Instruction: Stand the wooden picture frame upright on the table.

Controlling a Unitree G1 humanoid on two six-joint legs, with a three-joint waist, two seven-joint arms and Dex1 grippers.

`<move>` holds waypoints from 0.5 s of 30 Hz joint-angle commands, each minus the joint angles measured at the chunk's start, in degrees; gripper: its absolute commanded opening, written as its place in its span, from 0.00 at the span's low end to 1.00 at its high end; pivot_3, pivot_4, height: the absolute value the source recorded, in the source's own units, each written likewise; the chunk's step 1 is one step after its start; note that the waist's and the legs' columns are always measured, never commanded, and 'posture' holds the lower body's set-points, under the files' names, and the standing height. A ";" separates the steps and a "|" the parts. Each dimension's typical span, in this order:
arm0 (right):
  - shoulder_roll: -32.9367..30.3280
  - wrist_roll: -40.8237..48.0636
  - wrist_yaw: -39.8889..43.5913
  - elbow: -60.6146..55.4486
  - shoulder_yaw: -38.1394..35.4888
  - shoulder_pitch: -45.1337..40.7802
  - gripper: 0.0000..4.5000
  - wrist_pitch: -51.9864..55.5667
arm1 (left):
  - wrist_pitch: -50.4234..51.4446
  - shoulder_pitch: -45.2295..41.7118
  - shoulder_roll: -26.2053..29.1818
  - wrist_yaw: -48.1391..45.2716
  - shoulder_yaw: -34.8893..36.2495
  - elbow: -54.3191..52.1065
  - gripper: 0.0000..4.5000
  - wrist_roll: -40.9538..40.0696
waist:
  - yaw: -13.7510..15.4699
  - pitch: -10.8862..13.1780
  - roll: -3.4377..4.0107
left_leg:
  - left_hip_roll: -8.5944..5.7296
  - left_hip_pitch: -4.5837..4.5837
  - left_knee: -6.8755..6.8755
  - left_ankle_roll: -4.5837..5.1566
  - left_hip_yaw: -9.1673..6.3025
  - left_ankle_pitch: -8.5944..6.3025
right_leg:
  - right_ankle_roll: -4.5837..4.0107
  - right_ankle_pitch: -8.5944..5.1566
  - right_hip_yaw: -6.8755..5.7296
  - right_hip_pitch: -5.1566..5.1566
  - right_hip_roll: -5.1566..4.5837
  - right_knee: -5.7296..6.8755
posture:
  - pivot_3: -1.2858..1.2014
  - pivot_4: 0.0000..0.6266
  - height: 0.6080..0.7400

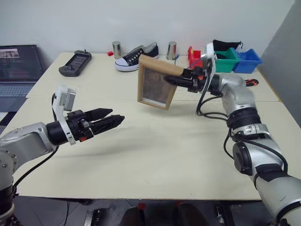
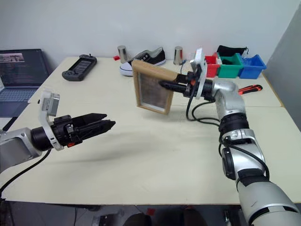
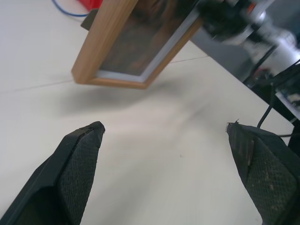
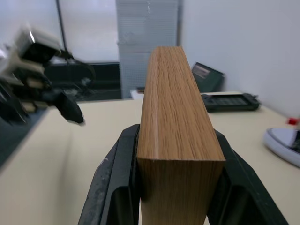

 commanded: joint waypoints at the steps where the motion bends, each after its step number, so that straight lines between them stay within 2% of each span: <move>1: -0.84 4.30 1.26 -4.53 -0.48 1.57 0.32 9.33 | -2.19 1.75 -1.00 -0.65 3.24 -3.15 0.99 0.06 | 0.49 0.00 0.00 | -0.02 0.00 0.01 0.01 0.04 0.00 | 0.00 0.00 0.03 0.00 -0.01 -0.01 | 0.52 0.24 1.00; 8: 0.26 -0.61 2.98 -1.34 4.48 5.04 0.32 2.89 | -2.31 5.90 -0.17 -1.02 3.94 -7.34 0.99 1.01 | 0.83 -0.03 -0.06 | -0.03 0.00 0.00 0.02 0.26 -0.01 | 0.00 0.00 0.20 -0.11 -0.01 -0.03 | 0.52 0.24 1.00; 15: 0.81 -3.03 4.73 5.58 5.55 2.10 0.32 -2.43 | -1.90 6.14 -0.57 0.70 4.07 -7.88 0.99 -1.14 | 0.59 -0.02 -0.06 | 0.01 0.02 -0.01 0.02 0.26 -0.01 | 0.00 0.00 0.19 -0.14 0.03 -0.07 | 0.52 0.24 1.00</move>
